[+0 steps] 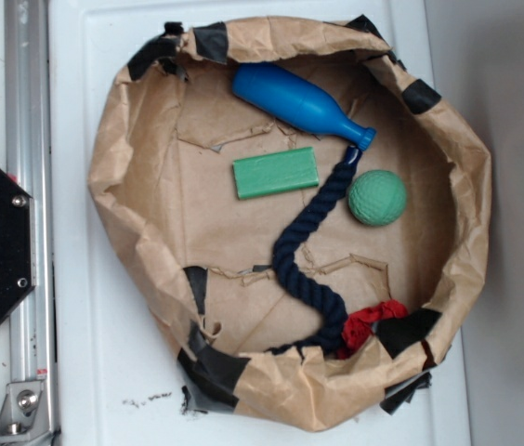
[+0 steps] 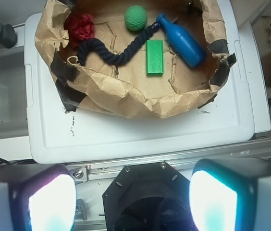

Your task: Grab the green block.

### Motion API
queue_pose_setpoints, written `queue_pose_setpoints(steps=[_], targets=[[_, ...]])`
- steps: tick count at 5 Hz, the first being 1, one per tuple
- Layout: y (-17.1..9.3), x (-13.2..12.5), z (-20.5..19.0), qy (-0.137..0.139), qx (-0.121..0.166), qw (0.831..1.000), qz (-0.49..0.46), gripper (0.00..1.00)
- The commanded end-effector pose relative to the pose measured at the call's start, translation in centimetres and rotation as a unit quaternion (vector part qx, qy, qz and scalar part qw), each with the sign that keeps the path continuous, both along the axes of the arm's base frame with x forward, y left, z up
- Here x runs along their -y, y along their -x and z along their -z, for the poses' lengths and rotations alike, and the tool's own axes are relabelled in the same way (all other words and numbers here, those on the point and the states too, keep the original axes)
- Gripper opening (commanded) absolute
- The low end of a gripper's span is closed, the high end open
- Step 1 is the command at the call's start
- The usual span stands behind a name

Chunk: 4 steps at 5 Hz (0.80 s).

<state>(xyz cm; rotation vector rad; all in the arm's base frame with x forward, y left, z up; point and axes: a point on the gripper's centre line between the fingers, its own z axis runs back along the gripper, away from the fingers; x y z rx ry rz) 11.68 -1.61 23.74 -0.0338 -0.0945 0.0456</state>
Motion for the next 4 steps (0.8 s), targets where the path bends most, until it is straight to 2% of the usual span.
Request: queue_pose_setpoints(steps=[1, 2, 3, 4], targets=[[0.0, 0.0, 0.0, 0.000, 0.000, 1.000, 0.000, 1.00], [-5.0, -2.2, 5.0, 0.004, 0.016, 0.999, -0.029, 1.00], [-9.8, -4.0, 8.0, 0.030, 0.059, 0.994, -0.084, 1.00], [-12.6, -4.6, 10.4, 0.031, 0.058, 0.995, -0.078, 1.00]])
